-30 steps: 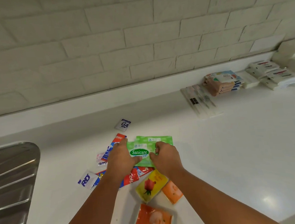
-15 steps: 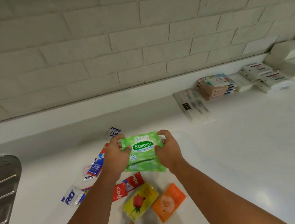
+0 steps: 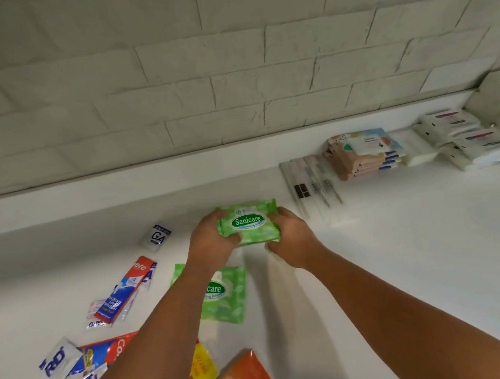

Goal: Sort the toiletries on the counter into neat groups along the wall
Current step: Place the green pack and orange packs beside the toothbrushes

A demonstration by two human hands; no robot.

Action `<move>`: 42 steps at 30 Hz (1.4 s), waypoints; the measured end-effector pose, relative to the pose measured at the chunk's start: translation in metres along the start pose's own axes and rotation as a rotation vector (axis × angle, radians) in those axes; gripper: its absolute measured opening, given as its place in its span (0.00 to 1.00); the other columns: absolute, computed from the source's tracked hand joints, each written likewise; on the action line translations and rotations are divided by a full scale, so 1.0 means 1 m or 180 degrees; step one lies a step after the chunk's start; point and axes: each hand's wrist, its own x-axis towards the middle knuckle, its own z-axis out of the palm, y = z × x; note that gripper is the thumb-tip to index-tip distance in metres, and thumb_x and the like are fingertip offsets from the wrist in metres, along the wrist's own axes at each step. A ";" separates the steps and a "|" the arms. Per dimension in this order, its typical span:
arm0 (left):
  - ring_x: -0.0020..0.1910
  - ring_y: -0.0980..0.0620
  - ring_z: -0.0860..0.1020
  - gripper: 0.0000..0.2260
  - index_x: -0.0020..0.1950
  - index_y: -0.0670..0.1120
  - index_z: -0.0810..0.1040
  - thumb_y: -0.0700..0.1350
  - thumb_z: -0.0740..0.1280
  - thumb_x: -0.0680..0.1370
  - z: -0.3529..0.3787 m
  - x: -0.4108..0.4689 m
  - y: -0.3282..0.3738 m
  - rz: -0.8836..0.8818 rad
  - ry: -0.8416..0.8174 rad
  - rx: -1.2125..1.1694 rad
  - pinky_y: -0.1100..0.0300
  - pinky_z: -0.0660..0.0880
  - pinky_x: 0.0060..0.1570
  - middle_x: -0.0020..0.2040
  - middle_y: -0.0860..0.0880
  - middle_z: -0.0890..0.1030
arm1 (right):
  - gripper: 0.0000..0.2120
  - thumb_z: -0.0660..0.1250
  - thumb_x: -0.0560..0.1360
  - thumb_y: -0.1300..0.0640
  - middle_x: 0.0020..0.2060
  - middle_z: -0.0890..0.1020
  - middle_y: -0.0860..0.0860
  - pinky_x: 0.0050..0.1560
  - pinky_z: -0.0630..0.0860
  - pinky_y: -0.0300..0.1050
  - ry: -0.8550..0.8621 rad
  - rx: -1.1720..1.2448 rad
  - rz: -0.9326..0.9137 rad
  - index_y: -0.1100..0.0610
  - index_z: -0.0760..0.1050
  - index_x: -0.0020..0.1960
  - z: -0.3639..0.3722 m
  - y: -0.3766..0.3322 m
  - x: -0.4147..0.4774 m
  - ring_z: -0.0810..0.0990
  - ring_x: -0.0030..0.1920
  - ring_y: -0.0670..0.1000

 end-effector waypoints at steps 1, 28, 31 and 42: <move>0.58 0.48 0.78 0.29 0.67 0.47 0.76 0.42 0.80 0.68 0.002 0.003 0.004 0.0094 -0.0091 0.0086 0.56 0.75 0.61 0.62 0.49 0.79 | 0.23 0.69 0.70 0.64 0.57 0.76 0.51 0.52 0.72 0.37 0.0037 -0.0013 -0.0070 0.56 0.75 0.65 -0.002 0.003 0.006 0.78 0.55 0.53; 0.65 0.39 0.67 0.23 0.71 0.50 0.74 0.52 0.70 0.77 0.053 0.084 0.011 0.0400 0.0496 0.1590 0.48 0.70 0.62 0.73 0.47 0.70 | 0.14 0.60 0.76 0.71 0.55 0.78 0.55 0.57 0.72 0.45 0.0322 -0.1500 -0.0514 0.61 0.76 0.57 -0.027 0.032 0.093 0.73 0.57 0.56; 0.66 0.40 0.66 0.22 0.72 0.52 0.74 0.53 0.69 0.78 0.054 0.089 0.013 0.0366 0.0512 0.1651 0.48 0.70 0.61 0.74 0.49 0.69 | 0.14 0.59 0.76 0.71 0.56 0.78 0.55 0.57 0.73 0.46 0.0335 -0.1513 -0.0513 0.61 0.76 0.58 -0.027 0.032 0.098 0.73 0.57 0.56; 0.67 0.40 0.66 0.24 0.73 0.52 0.72 0.53 0.68 0.78 0.055 0.096 0.017 0.0290 0.0482 0.1773 0.48 0.69 0.61 0.75 0.49 0.68 | 0.13 0.59 0.76 0.70 0.55 0.79 0.56 0.56 0.73 0.49 0.0364 -0.1723 -0.0562 0.62 0.77 0.56 -0.025 0.032 0.107 0.73 0.56 0.57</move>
